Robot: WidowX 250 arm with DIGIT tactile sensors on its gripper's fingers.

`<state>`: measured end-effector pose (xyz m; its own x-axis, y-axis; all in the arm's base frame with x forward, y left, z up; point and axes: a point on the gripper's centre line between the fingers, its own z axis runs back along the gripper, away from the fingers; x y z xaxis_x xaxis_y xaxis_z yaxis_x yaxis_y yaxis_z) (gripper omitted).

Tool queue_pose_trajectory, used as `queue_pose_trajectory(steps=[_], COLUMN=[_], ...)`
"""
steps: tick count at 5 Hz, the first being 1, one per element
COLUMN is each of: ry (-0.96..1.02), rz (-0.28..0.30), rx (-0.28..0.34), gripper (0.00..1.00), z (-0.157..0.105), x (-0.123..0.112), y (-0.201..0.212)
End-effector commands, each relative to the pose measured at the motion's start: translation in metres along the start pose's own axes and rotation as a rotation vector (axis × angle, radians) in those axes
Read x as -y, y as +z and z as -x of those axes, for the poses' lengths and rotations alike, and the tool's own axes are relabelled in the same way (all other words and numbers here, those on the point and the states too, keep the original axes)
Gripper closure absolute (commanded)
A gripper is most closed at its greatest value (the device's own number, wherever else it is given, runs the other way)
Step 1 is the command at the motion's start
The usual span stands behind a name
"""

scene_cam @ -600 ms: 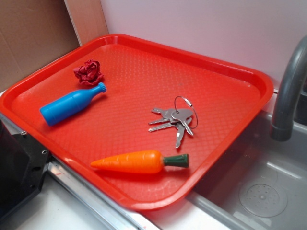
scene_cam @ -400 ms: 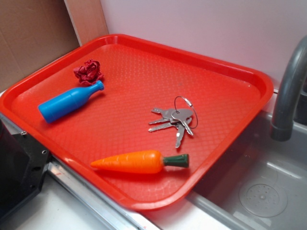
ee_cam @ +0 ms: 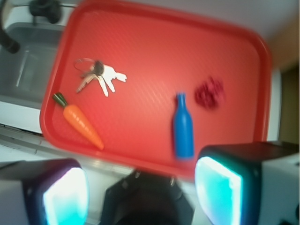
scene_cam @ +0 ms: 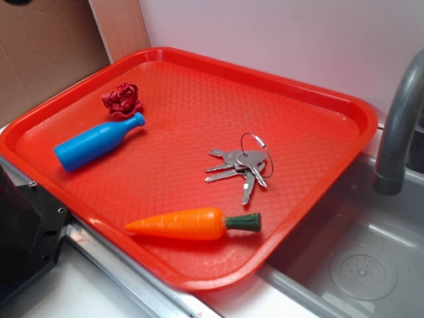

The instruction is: Grab the silver keys.

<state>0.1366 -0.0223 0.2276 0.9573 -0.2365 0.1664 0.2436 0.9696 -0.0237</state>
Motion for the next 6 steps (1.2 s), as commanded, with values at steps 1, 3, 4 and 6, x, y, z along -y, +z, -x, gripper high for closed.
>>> queue_pose_trajectory(steps=[1,3,4,6], ry=[-0.463,-0.942,-1.087,-1.235], rz=[0.119,0.259,0.331,0.385], rx=[0.142,0.122,0.112,0.011], gripper=[0.0,0.0,0.0,0.0], z=[-0.045,-0.088,-0.099,-0.114], x=[0.006,0.033,0.05,0.08], y=[-0.029,-0.083,-0.105,-0.155])
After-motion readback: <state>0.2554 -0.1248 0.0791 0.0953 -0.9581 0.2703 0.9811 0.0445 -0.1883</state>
